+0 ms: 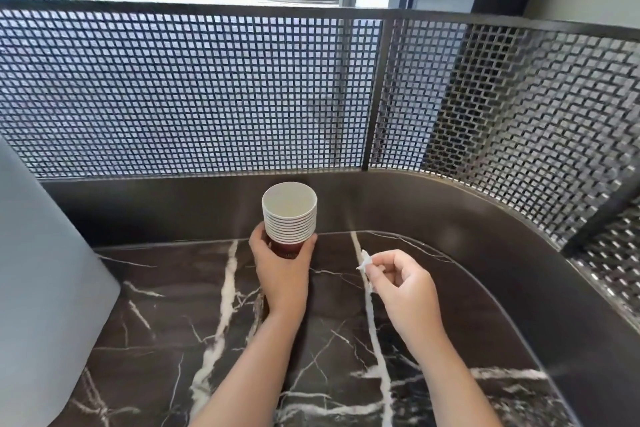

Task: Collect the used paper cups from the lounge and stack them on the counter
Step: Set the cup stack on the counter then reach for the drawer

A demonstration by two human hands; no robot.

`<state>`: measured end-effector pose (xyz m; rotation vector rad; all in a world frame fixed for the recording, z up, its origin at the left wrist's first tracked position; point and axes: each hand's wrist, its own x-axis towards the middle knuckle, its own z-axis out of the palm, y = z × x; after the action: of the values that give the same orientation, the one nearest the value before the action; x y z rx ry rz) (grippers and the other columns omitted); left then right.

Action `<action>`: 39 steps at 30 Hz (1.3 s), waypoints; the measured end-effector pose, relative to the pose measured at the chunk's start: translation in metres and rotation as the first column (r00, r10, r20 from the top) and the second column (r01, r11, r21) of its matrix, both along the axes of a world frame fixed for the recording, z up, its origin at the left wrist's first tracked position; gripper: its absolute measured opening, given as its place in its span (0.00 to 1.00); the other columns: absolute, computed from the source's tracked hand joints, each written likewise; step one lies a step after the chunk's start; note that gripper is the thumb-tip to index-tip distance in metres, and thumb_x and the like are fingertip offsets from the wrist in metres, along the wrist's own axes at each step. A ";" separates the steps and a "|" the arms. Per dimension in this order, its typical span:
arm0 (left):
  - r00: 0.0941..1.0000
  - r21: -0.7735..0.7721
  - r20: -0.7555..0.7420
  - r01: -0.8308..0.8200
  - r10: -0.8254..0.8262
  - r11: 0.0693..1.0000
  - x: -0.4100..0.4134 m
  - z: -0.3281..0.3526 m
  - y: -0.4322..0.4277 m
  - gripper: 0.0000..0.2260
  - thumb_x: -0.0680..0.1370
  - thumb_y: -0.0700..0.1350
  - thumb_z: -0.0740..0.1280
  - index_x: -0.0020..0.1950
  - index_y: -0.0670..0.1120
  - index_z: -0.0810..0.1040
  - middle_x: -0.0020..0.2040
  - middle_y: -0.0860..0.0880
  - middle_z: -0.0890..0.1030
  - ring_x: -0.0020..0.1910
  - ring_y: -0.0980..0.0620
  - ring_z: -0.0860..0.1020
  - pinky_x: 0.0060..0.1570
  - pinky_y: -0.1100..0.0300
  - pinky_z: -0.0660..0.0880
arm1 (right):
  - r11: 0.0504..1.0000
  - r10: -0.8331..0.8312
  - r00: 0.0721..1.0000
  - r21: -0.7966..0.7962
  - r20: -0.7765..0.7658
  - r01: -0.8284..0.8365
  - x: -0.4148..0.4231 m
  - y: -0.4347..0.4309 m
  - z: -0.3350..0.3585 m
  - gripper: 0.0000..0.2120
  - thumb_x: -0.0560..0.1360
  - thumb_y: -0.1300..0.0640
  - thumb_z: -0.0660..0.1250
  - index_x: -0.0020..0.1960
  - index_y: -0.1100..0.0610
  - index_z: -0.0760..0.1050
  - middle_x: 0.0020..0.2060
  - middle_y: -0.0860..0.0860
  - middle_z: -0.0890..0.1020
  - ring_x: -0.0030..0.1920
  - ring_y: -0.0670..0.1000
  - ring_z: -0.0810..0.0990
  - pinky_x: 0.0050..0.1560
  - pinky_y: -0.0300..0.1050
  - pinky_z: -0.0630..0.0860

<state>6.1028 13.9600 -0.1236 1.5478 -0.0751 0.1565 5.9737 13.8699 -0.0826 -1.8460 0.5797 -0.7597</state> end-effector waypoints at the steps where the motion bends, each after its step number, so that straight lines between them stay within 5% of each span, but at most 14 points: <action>1: 1.000 -0.003 0.001 -0.001 0.001 1.000 0.001 0.000 -0.002 0.32 0.64 0.43 0.78 0.63 0.50 0.66 0.57 0.53 0.75 0.56 0.52 0.75 0.56 0.60 0.70 | 1.000 -0.001 1.000 0.008 -0.001 0.001 0.000 0.000 -0.001 0.09 0.71 0.62 0.69 0.34 0.50 0.77 0.28 0.47 0.79 0.29 0.42 0.74 0.31 0.33 0.70; 11: 1.000 0.080 0.001 -0.030 0.030 0.996 0.009 0.001 -0.015 0.33 0.64 0.46 0.78 0.64 0.48 0.65 0.60 0.48 0.75 0.58 0.48 0.75 0.61 0.51 0.72 | 1.000 0.007 1.000 0.031 0.002 -0.007 -0.001 0.000 -0.007 0.10 0.71 0.62 0.69 0.34 0.50 0.76 0.25 0.42 0.77 0.26 0.39 0.72 0.29 0.29 0.68; 24: 0.998 0.167 0.052 -0.041 0.033 0.985 0.008 0.003 -0.013 0.36 0.63 0.48 0.78 0.66 0.46 0.65 0.62 0.48 0.71 0.62 0.47 0.71 0.64 0.47 0.69 | 1.000 -0.015 0.999 0.023 -0.038 0.016 -0.007 -0.001 -0.014 0.08 0.71 0.60 0.69 0.35 0.50 0.77 0.30 0.53 0.79 0.30 0.47 0.74 0.32 0.36 0.70; 31: 0.999 0.222 0.043 -0.008 -0.002 0.975 -0.012 0.001 0.010 0.39 0.64 0.51 0.77 0.70 0.45 0.62 0.65 0.49 0.68 0.62 0.54 0.68 0.62 0.61 0.65 | 0.999 -0.039 0.999 -0.029 -0.036 0.038 -0.022 0.000 -0.018 0.14 0.70 0.62 0.69 0.33 0.44 0.75 0.24 0.44 0.74 0.26 0.42 0.69 0.27 0.30 0.66; 35: 0.990 0.350 0.124 0.017 -0.064 0.937 -0.037 -0.002 0.037 0.30 0.69 0.49 0.74 0.67 0.45 0.66 0.60 0.53 0.70 0.63 0.51 0.69 0.63 0.57 0.67 | 0.999 -0.038 0.996 -0.039 -0.078 0.035 -0.036 0.005 -0.022 0.12 0.71 0.60 0.69 0.33 0.46 0.75 0.24 0.45 0.73 0.26 0.41 0.69 0.26 0.30 0.66; 39: 0.960 0.581 0.210 0.028 -0.184 0.813 -0.068 -0.003 0.064 0.25 0.72 0.45 0.72 0.66 0.41 0.70 0.64 0.45 0.73 0.66 0.47 0.69 0.66 0.54 0.65 | 0.999 -0.018 0.989 -0.053 -0.146 0.010 -0.051 0.014 -0.027 0.08 0.71 0.59 0.69 0.37 0.49 0.75 0.27 0.46 0.75 0.30 0.40 0.72 0.30 0.28 0.68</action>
<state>6.0350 14.0242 -0.1261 2.1189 -0.4535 0.2626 5.9228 13.8842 -0.1098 -1.9587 0.6729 -0.6572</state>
